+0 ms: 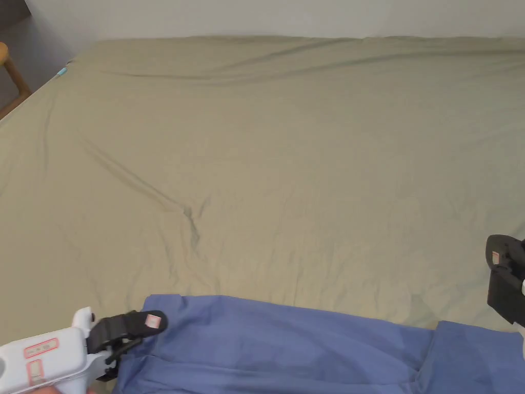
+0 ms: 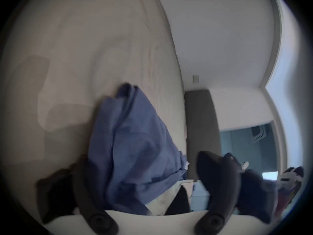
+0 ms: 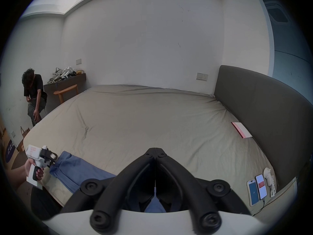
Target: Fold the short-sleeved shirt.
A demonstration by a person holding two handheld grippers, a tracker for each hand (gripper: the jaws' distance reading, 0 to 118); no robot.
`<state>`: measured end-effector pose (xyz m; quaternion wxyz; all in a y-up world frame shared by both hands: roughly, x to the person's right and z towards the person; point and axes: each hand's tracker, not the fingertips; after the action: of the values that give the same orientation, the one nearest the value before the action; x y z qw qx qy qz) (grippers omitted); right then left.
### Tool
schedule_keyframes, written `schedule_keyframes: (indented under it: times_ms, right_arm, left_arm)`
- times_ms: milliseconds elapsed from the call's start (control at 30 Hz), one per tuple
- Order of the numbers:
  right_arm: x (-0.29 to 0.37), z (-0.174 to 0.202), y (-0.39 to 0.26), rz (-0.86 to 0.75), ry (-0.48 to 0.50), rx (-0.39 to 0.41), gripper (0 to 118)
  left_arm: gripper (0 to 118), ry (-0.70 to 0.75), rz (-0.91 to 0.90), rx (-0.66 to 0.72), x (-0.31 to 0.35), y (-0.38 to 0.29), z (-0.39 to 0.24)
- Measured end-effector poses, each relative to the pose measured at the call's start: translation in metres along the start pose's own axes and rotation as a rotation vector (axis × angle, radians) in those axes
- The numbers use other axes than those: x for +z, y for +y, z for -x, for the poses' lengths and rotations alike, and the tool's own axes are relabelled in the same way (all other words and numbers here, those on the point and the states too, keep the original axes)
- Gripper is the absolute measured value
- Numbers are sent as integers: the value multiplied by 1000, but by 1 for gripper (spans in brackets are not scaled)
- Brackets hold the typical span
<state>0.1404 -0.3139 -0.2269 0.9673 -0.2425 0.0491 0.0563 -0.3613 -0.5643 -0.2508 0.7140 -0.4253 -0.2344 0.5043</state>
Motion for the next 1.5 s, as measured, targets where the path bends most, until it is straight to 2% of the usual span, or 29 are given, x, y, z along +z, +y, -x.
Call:
schedule_keyframes:
  times_ms: [33, 67, 100, 167, 400, 533, 800, 1000, 1167, 1300, 1400, 1500]
  right_arm:
    - [1, 2, 1, 0, 3, 4, 2]
    - [2, 3, 2, 0, 7, 9, 2]
    - [4, 3, 3, 1, 11, 17, 2]
    - [8, 5, 6, -3, 11, 39, 2]
    - [23, 1, 14, -29, 2, 54, 2]
    - [29, 1, 14, -39, -1, 50, 2]
    - [37, -4, 10, -35, -4, 47, 2]
    - [43, -12, 13, -49, -19, 46, 2]
    - [44, -14, 13, -55, -17, 30, 2]
    - [48, -13, 12, -58, -8, 30, 2]
    - [52, -17, 10, -61, -5, 32, 2]
    - [54, -24, 7, -56, -22, 17, 2]
  left_arm:
    - [34, 44, 10, 3, -11, -2, -4]
    - [8, 116, 25, 32, 3, 26, 25]
    - [8, 275, 51, 12, -5, 23, 22]
    - [8, 118, 32, 2, -3, 26, 11]
    - [8, 447, -14, -237, 12, 25, -29]
    - [8, 499, -27, -371, 14, 2, -73]
    - [8, 568, -95, -404, 33, 7, -89]
    - [8, 801, -158, -461, 59, 15, -105]
    - [8, 789, -141, -545, 34, -7, -153]
    - [8, 672, -58, -559, -5, -25, -182]
    - [8, 651, -7, -604, -43, -32, -180]
    - [8, 676, 42, -584, -86, -37, -169]
